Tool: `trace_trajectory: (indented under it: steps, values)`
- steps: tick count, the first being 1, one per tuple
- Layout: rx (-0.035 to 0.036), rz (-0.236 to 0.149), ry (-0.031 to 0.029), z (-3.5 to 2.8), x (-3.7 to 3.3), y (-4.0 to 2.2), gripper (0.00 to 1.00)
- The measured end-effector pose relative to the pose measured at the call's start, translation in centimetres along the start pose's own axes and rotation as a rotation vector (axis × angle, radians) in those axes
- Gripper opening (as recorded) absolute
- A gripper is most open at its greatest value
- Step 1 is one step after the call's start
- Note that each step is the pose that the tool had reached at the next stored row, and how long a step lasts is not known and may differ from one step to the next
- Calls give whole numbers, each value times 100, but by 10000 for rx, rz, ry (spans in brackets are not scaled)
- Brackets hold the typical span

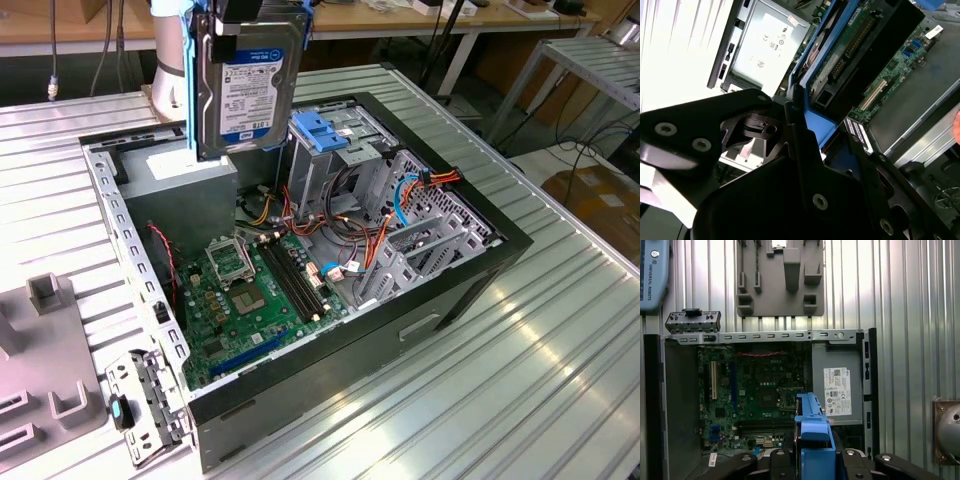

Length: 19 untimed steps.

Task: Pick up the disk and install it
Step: 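Insert the disk into the insertion slot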

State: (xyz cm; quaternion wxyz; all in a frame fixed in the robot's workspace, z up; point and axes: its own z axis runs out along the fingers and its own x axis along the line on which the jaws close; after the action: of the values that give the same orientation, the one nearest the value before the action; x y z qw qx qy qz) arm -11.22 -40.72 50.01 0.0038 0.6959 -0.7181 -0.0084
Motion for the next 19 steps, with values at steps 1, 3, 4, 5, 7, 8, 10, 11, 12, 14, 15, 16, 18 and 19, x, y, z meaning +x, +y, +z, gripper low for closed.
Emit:
trace_trajectory:
  steps: [1,3,4,5,7,8,10,11,12,14,15,16,18,19]
  values:
    - [0,0,1,0,10,-1,37]
    - [0,0,1,-1,34,-2,37]
    - [0,0,1,-1,50,-2,37]
    - [0,0,0,0,63,-3,37]
    - [0,0,0,-1,135,-5,37]
    - [0,0,2,-1,168,-6,37]
    - [0,0,8,0,205,-7,37]
    - [1,0,18,0,232,-8,37]
    - [1,0,28,0,252,-9,37]
    - [1,0,58,1,301,-11,37]
    - [2,1,70,1,321,-13,37]
    - [3,1,89,2,348,-14,37]
    - [4,2,119,2,386,-16,37]
    - [4,2,133,3,408,-17,37]
